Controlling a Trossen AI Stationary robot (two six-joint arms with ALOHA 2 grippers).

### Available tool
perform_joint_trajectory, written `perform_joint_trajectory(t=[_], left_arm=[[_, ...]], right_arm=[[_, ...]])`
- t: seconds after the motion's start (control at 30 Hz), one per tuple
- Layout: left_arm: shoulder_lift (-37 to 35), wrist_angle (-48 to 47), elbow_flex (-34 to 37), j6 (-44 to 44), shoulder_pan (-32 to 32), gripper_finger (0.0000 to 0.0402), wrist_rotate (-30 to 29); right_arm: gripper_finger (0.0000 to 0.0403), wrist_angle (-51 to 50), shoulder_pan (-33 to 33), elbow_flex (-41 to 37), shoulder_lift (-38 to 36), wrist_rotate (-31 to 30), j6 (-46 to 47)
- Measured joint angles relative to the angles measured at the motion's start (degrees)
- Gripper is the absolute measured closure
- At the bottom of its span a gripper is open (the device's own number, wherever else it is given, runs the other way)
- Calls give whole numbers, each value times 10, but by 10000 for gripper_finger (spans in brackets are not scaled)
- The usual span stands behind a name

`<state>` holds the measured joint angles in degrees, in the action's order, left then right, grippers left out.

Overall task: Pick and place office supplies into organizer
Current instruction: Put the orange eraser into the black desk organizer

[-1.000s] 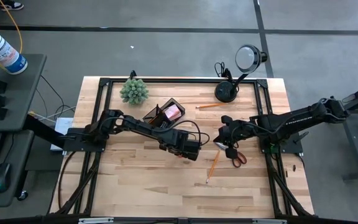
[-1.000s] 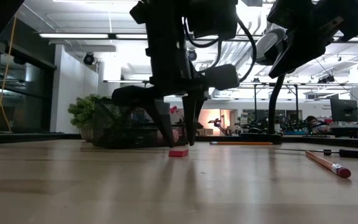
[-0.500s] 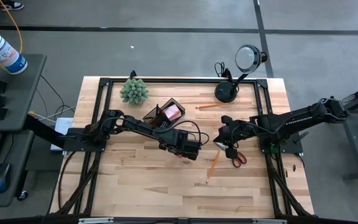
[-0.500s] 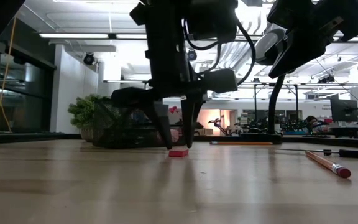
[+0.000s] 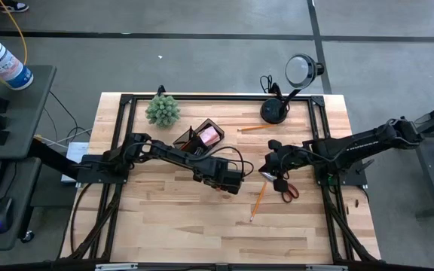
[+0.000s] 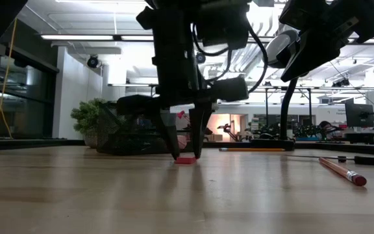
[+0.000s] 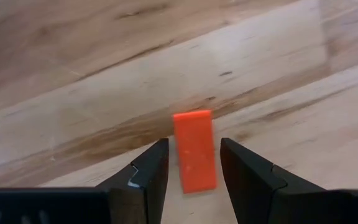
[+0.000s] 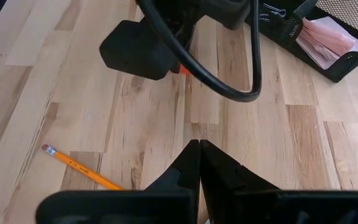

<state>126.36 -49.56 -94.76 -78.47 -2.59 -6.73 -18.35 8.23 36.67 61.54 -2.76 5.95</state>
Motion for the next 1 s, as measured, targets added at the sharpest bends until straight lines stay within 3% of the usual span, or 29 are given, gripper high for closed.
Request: perform_joint_trajectory(t=[1.0], left_arm=[[0, 1, 0, 27, 0, 268, -14]], right_arm=[[401, 0, 0, -1, 0, 0, 0]])
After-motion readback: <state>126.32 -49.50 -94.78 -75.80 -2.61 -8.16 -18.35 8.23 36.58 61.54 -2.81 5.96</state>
